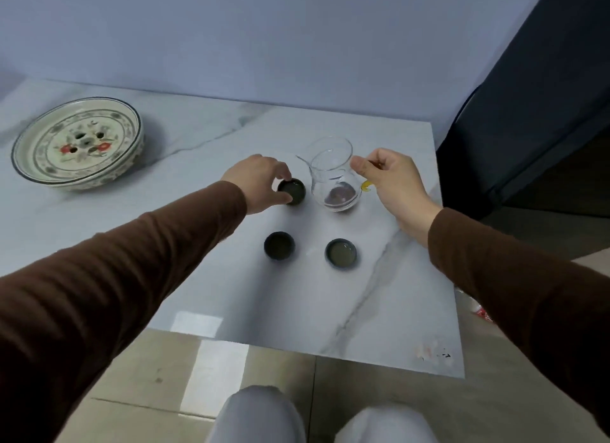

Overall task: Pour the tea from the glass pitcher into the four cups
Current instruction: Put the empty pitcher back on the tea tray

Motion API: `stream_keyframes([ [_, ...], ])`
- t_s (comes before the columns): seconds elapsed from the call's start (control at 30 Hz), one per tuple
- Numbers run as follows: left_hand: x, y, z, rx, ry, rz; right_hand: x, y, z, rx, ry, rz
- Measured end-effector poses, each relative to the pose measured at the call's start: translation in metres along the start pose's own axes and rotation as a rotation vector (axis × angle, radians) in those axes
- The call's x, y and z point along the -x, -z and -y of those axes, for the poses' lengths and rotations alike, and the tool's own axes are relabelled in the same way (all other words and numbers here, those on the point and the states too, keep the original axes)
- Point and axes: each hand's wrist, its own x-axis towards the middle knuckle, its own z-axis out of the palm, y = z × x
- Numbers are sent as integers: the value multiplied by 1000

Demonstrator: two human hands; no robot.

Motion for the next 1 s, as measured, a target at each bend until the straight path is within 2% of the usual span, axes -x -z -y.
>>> stream_keyframes([
  [0.17,31,60,8,34,99,102,19,-6,74,-2,-117,25],
  [0.47,101,182,16,80,176,160,63,-35,213,-5,-266,67],
  [0.83,148,237,89,54,337,203,69,-109,262,12,-287,173],
  [1.0,165,253,142,94,329,198,75,-168,283,-10,-312,177],
])
